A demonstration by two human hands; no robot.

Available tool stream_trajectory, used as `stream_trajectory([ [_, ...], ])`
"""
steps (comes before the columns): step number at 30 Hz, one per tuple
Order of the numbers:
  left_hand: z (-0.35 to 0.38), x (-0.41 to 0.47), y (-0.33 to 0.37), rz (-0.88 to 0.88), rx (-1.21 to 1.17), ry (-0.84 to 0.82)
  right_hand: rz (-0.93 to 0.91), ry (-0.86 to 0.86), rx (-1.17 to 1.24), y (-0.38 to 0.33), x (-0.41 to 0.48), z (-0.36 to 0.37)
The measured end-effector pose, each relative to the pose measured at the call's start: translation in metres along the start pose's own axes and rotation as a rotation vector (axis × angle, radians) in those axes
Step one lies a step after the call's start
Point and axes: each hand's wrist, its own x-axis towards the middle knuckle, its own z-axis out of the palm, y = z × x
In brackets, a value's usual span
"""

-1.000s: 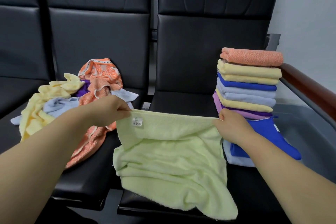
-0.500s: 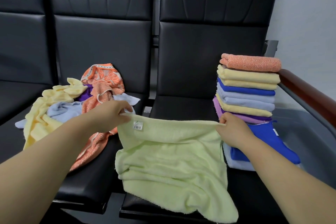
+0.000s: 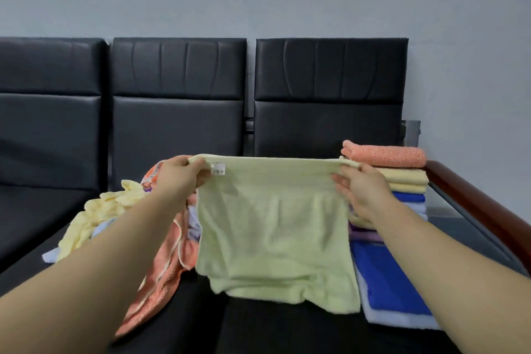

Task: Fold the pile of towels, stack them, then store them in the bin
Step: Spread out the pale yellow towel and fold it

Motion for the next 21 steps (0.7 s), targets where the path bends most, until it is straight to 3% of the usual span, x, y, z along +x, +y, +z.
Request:
stream_trajectory([
  [4, -0.009, 0.001, 0.041, 0.201, -0.085, -0.006, -0.209, -0.003, -0.008, -0.042, -0.006, 0.001],
  [7, -0.018, -0.014, 0.034, 0.272, 0.033, -0.001, -0.244, 0.023, -0.155, -0.036, -0.020, -0.017],
  [11, -0.029, -0.048, -0.014, 0.242, 0.313, -0.080, -0.117, 0.030, -0.578, 0.012, -0.049, -0.052],
  [16, -0.037, -0.079, -0.089, 0.083, 0.601, -0.296, -0.032, -0.150, -1.146, 0.070, -0.066, -0.075],
  [18, -0.034, -0.079, -0.100, 0.056, 0.576, -0.311, -0.060, -0.141, -1.176, 0.074, -0.069, -0.074],
  [21, -0.027, -0.082, -0.095, 0.042, 0.425, -0.211, -0.100, -0.106, -1.036, 0.077, -0.073, -0.067],
])
